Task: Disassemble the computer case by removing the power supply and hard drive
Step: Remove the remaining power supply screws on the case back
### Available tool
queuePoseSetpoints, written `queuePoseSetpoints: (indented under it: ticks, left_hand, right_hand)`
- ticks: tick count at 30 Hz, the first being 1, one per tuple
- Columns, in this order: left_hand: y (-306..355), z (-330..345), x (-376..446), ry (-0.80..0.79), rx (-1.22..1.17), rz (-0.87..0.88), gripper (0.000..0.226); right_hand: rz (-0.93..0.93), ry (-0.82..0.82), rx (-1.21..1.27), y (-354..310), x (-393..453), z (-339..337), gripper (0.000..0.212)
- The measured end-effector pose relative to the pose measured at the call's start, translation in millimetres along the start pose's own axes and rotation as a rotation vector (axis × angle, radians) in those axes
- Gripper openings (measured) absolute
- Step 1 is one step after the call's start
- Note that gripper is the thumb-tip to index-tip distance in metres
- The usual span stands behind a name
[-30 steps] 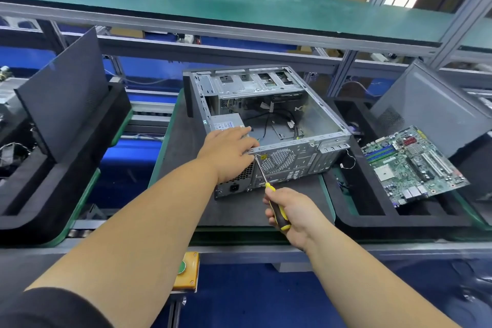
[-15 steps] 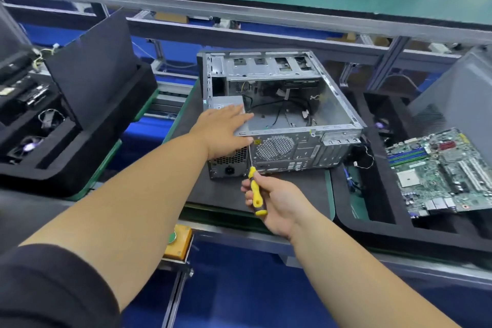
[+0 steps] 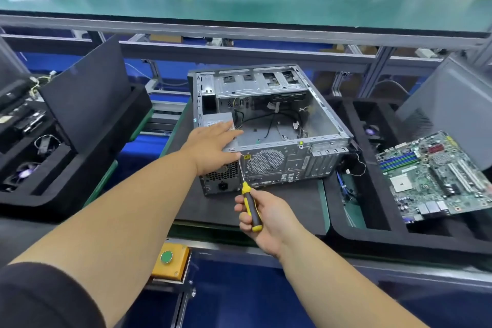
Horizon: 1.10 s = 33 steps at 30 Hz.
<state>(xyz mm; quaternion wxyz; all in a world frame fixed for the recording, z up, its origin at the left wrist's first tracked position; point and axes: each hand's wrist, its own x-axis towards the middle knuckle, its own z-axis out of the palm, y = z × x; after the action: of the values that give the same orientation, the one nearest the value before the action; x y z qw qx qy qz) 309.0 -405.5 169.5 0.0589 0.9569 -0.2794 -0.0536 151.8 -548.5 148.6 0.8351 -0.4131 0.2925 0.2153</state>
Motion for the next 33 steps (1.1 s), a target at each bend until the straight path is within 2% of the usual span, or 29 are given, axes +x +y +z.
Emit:
queuePoseSetpoints:
  ticks: [4, 9, 12, 18, 25, 28, 33]
  left_hand:
    - [-3, 3, 0, -0.003, 0.002, 0.008, 0.065]
    - [-5, 6, 1, -0.014, 0.001, 0.028, 0.064]
    - [-5, 5, 2, -0.016, 0.011, 0.034, 0.063]
    - [-7, 4, 0, -0.024, 0.006, 0.059, 0.062]
    - [-7, 1, -1, -0.034, 0.003, 0.067, 0.069]
    - [-6, 1, -1, -0.033, 0.012, 0.067, 0.073]
    - [-5, 1, -3, -0.033, 0.008, 0.068, 0.072]
  right_hand:
    - [-0.042, 0.064, -0.045, 6, 1, 1, 0.034]
    - [-0.156, 0.153, -0.093, 11, 2, 4, 0.019]
    - [-0.201, 0.158, -0.055, 12, 2, 8, 0.017]
    - [-0.140, 0.083, 0.014, 11, -2, 13, 0.036]
    - [-0.267, 0.254, -0.201, 16, 3, 13, 0.011]
    - [-0.261, 0.220, -0.126, 18, 3, 14, 0.012]
    - [-0.182, 0.170, -0.013, 17, -1, 15, 0.035]
